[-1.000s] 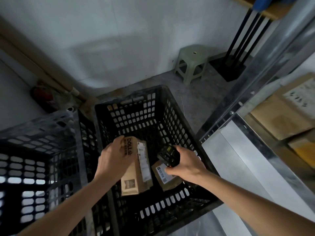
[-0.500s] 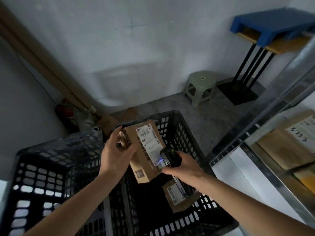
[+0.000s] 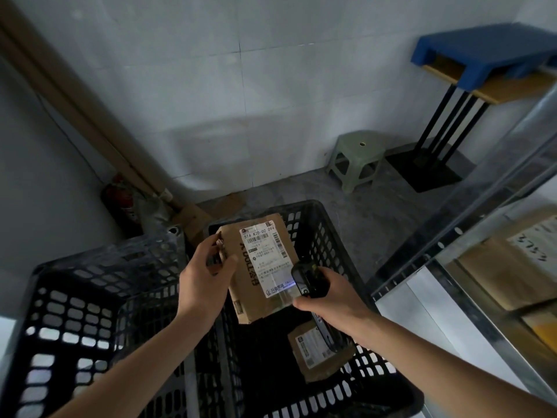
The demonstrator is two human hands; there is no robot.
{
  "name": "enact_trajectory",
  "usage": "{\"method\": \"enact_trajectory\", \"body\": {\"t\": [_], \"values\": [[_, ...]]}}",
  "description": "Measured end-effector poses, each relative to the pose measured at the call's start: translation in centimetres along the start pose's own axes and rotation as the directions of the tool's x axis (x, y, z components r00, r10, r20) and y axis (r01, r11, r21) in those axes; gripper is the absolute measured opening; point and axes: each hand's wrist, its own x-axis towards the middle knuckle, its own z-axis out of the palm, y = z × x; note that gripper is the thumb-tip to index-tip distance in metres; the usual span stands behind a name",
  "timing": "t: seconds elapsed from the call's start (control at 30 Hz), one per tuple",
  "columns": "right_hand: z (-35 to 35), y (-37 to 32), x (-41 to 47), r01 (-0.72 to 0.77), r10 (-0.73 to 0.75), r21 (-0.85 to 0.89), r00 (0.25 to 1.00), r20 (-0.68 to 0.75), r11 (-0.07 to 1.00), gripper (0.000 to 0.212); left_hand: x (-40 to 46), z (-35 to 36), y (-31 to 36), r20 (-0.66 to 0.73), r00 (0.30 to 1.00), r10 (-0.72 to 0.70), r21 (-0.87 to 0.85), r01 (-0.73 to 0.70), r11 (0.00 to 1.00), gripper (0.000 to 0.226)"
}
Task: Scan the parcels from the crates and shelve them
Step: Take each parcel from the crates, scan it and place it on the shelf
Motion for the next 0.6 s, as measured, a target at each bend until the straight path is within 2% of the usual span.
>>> {"method": "enact_trajectory", "body": {"t": [0.13,0.3,0.4,0.5,0.6], "values": [[-0.6,0.5,-0.4,-0.001,0.002,-0.024,0.999,0.05,1.0,0.05,0.0,0.8,-0.2,0.006,0.999,-0.031,0.008,0.031,0.999,0.038],[-1.2,1.0,-0.8,0.015,-0.014,-0.01,0.999,0.048,1.0,0.05,-0.3,1.7,0.1,-0.005,1.0,0.002,0.043,-0.002,0.999,0.035],[-1.6,1.5,-0.9,0.025,-0.025,0.001,1.0,0.005,1.0,0.046,-0.8,2.3,0.0,0.063,0.998,-0.009,0.056,0.005,0.998,0.043],[-2.0,1.7,-1.0,0.041,-0.041,-0.017,0.999,-0.014,0.999,0.052,-1.2,2.9,-0.4,0.149,0.988,-0.037,0.085,0.025,0.996,0.056],[-2.2,2.2,-0.9,0.038,-0.038,-0.024,0.999,-0.01,0.999,0.059,-1.1,3.5,-0.5,0.138,0.99,-0.03,0.116,0.014,0.993,0.041]]}}
